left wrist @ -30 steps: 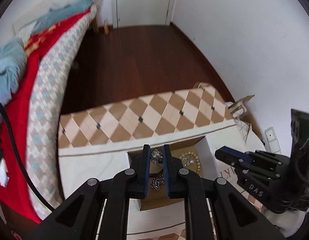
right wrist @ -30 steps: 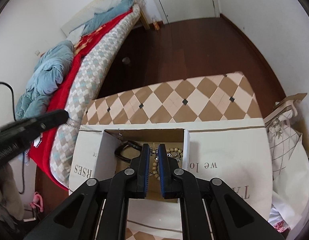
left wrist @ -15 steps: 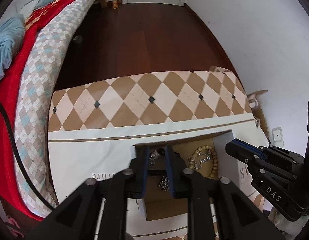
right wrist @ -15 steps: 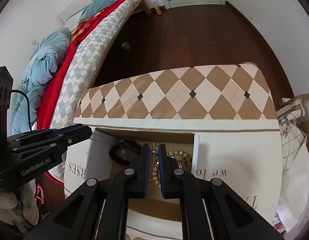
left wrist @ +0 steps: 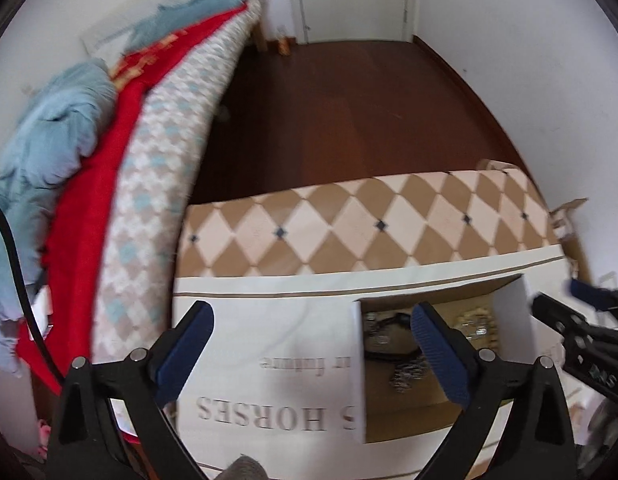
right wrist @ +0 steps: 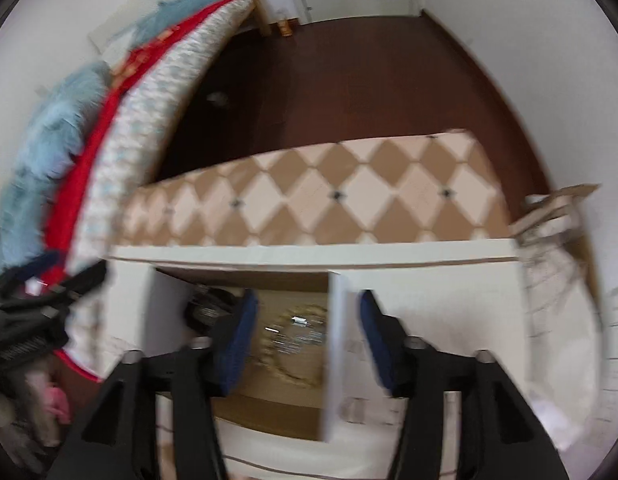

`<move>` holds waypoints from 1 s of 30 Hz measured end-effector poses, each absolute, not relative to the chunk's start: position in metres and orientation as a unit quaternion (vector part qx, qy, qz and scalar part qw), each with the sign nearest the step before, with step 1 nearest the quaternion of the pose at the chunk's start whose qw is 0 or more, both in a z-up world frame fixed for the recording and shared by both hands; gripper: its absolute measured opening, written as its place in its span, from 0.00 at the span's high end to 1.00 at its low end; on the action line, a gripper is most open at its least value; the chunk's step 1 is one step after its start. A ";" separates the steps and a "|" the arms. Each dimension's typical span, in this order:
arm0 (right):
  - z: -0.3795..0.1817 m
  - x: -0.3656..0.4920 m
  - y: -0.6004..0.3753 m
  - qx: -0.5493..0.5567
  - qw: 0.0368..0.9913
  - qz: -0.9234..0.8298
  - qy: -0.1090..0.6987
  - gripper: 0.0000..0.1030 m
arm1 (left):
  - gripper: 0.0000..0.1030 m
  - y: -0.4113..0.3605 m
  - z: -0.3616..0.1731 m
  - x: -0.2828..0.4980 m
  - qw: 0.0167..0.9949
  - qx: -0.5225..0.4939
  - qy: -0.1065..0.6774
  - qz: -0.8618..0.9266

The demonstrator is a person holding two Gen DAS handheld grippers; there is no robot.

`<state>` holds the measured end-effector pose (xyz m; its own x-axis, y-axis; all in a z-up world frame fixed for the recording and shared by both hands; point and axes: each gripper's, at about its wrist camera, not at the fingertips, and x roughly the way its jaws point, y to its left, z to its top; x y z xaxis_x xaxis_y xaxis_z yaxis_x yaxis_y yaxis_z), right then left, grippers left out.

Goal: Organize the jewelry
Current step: 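Open both tools in the box and lift them up out of it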

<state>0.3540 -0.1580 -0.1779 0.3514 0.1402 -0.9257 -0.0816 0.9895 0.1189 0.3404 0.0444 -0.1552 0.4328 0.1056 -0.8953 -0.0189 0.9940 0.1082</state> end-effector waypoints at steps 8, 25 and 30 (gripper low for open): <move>-0.192 0.312 -0.153 -0.038 0.816 0.028 0.576 0.00 | 0.00 0.053 -0.170 0.303 0.849 0.035 0.523 0.064; -0.122 0.220 -0.156 -0.007 0.859 0.041 0.510 0.00 | 0.00 0.044 -0.110 0.201 0.885 0.021 0.461 0.063; -0.089 0.195 -0.160 -0.010 0.878 0.038 0.478 0.00 | 0.00 0.041 -0.085 0.177 0.895 0.016 0.443 0.052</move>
